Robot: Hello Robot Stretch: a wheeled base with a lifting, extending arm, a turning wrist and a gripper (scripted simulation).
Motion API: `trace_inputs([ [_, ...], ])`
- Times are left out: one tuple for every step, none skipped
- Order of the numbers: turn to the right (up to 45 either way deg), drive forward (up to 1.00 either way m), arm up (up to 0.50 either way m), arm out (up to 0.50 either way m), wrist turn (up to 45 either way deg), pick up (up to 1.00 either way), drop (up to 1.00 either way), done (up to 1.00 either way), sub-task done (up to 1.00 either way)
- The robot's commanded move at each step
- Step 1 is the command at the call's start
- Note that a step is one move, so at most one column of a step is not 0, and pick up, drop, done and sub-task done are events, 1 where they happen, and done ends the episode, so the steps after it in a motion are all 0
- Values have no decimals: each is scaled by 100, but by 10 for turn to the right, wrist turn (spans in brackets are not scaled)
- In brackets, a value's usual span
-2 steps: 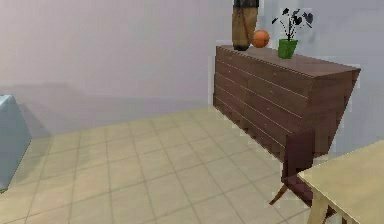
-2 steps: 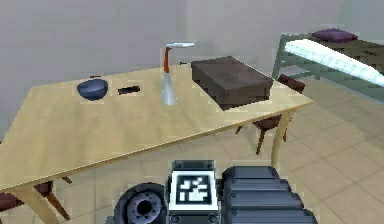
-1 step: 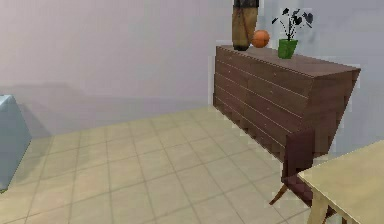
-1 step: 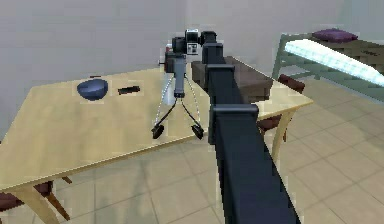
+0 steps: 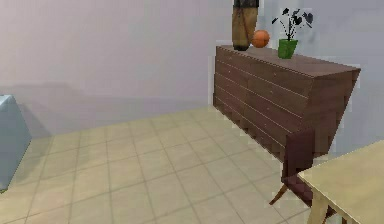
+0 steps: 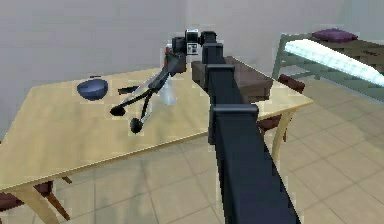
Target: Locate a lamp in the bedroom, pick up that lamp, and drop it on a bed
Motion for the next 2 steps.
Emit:
trace_inputs([
  [0,0,0,0,450,0,0,0,0],
  [0,0,0,0,450,0,0,0,0],
])
